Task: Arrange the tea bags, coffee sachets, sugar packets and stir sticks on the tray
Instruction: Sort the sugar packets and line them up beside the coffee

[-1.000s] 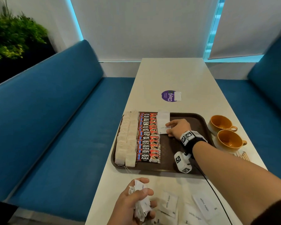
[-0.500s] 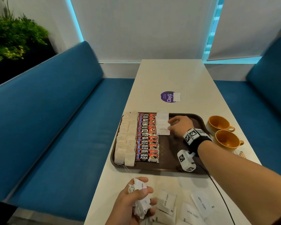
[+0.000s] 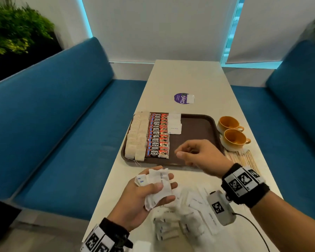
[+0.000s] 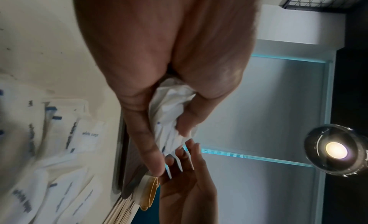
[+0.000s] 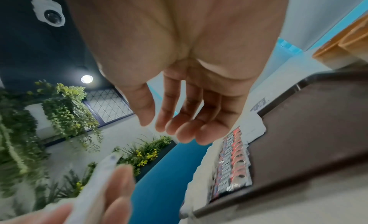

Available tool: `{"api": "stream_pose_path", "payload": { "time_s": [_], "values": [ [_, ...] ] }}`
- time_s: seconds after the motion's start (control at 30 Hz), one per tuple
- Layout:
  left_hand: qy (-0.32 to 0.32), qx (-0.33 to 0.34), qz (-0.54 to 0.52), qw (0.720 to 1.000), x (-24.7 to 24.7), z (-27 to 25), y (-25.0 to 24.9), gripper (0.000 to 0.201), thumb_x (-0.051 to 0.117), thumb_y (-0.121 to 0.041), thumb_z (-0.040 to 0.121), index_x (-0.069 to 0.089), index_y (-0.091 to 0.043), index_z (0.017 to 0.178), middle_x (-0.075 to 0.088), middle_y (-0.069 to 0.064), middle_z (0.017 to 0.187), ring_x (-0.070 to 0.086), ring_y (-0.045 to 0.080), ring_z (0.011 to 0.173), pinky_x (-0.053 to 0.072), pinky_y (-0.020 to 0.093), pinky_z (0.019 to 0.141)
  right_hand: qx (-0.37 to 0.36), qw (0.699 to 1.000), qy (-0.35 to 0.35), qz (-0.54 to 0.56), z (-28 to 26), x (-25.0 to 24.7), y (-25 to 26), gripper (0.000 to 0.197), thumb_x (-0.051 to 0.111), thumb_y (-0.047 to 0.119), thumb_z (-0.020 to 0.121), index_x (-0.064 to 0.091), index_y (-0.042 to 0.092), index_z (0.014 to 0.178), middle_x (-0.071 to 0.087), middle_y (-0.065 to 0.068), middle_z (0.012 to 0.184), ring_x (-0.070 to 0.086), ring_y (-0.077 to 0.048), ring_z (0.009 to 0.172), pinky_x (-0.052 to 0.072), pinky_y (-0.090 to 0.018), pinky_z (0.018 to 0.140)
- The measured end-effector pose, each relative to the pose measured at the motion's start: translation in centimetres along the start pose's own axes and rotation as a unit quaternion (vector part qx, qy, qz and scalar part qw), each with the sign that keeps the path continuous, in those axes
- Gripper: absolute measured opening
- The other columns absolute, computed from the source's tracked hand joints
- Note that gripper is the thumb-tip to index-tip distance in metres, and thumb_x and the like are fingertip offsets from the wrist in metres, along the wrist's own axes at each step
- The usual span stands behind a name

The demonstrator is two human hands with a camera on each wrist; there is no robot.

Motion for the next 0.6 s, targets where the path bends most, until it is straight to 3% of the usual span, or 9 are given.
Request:
{"api": "stream_pose_path", "payload": {
  "time_s": [0.13,0.3,0.47,0.6],
  "values": [
    [0.009,-0.002,0.059,0.998,1.0,-1.2,0.7,0.048,0.069,0.002,0.086,0.056,0.002,0.132,0.065,0.029,0.128,0.065,0.049,0.114,0.058,0.056,0.087,0.012,0.994,0.01,0.11,-4.5,2.8,-0.5,0.026,0.072,0.036,0.091,0.075,0.012,0.101,0.072,-0.007,0.083,0.065,-0.019,0.069,0.055,-0.035,0.069],
    [-0.02,-0.011,0.108,0.994,1.2,-2.3,2.0,0.038,0.07,0.001,0.088,0.061,0.002,0.126,0.07,0.028,0.113,0.071,0.043,0.096,0.06,0.04,0.066,0.02,0.984,-0.013,0.179,-8.5,4.8,-1.1,0.037,0.073,0.043,0.084,0.078,0.009,0.096,0.07,-0.008,0.077,0.062,-0.02,0.067,0.054,-0.034,0.066],
    [-0.046,-0.005,0.139,0.989,1.1,-3.0,2.6,0.042,0.084,-0.017,0.078,0.062,-0.006,0.112,0.071,0.022,0.102,0.066,0.031,0.074,0.051,0.03,0.053,0.038,0.968,-0.056,0.241,-10.5,5.1,-2.5,0.023,0.076,0.024,0.088,0.077,0.001,0.09,0.07,-0.02,0.078,0.06,-0.023,0.065,0.052,-0.032,0.062],
    [-0.055,0.017,0.129,0.99,1.1,-3.1,2.5,0.03,0.077,-0.017,0.084,0.061,-0.009,0.108,0.068,0.021,0.092,0.059,0.025,0.065,0.045,0.028,0.05,0.063,0.946,-0.064,0.31,-11.1,5.7,-3.8,0.017,0.076,0.008,0.088,0.069,-0.006,0.094,0.068,-0.021,0.078,0.059,-0.028,0.064,0.054,-0.037,0.062]
  ]
}}
Point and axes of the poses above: each hand's wrist, its own z-axis towards the middle knuckle, its own x-axis out of the palm, y = z × x, the point moved 8 cm from there along z, towards the middle knuckle
